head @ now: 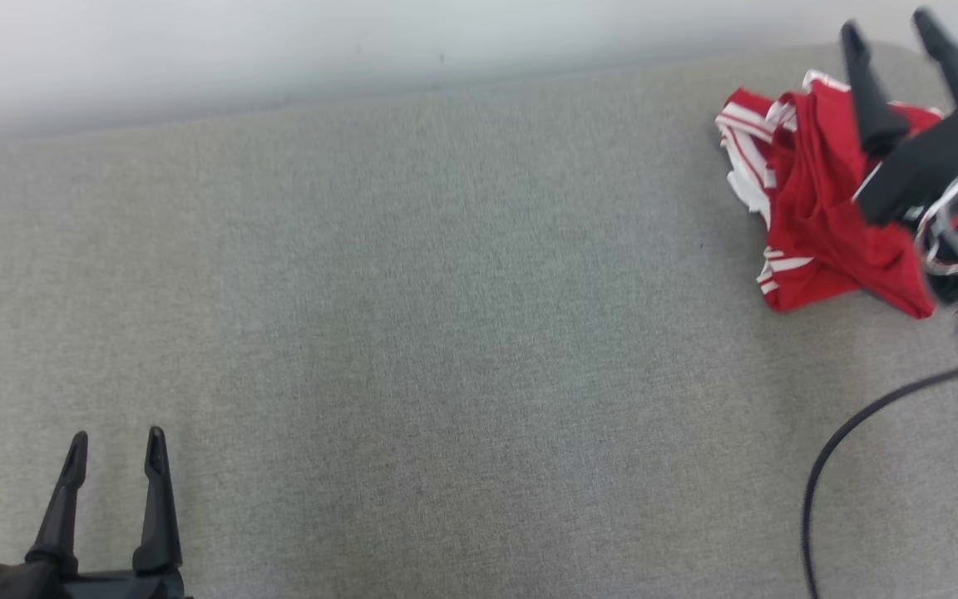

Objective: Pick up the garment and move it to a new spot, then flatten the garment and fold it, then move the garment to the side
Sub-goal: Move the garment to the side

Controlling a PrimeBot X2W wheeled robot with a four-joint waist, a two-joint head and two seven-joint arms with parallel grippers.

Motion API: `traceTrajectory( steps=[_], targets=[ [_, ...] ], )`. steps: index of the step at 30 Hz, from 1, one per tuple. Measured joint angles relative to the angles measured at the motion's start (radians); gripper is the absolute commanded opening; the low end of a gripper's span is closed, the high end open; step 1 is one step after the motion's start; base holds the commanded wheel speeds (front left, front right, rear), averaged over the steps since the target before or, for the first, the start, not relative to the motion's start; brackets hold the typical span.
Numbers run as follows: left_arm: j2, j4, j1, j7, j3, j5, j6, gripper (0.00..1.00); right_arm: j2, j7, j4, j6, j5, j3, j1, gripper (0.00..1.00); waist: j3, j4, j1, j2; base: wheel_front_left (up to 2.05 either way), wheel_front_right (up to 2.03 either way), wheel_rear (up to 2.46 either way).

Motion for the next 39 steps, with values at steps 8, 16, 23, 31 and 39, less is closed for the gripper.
traceTrajectory(
  steps=[8, 16, 23, 31, 39],
  targets=[
    [-0.016, 0.012, 0.022, 0.0, 0.005, 0.0, -0.002, 1.0, 0.095, 0.0, -0.108, 0.0, -0.118, -0.21, 0.195, 1.0, -0.069, 0.006, -0.0001, 0.0, 0.0, 0.0, 0.0],
    [-0.029, 0.029, 0.031, 0.0, 0.002, 0.0, -0.005, 1.0, 0.212, 0.0, -0.24, 0.0, -0.282, -0.359, 0.385, 1.0, -0.115, 0.022, -0.0001, 0.0, 0.0, 0.0, 0.0],
    [-0.035, 0.036, 0.041, 0.0, 0.002, 0.0, -0.013, 1.0, 0.29, 0.0, -0.355, 0.0, -0.398, -0.486, 0.545, 1.0, -0.134, 0.04, 0.0001, 0.0001, 0.0, 0.0, 0.0],
    [-0.045, 0.05, 0.058, 0.0, 0.003, 0.001, -0.012, 1.0, 0.379, 0.0, -0.46, -0.001, -0.5, -0.582, 0.741, 1.0, -0.169, 0.058, 0.0, 0.0001, 0.0, 0.0, 0.0],
    [-0.053, 0.06, 0.087, 0.0, 0.002, 0.001, -0.004, 1.0, 0.421, 0.0, -0.53, -0.001, -0.581, -0.613, 0.872, 1.0, -0.209, 0.07, 0.0001, 0.0001, 0.0, 0.0, 0.0]
  ],
)
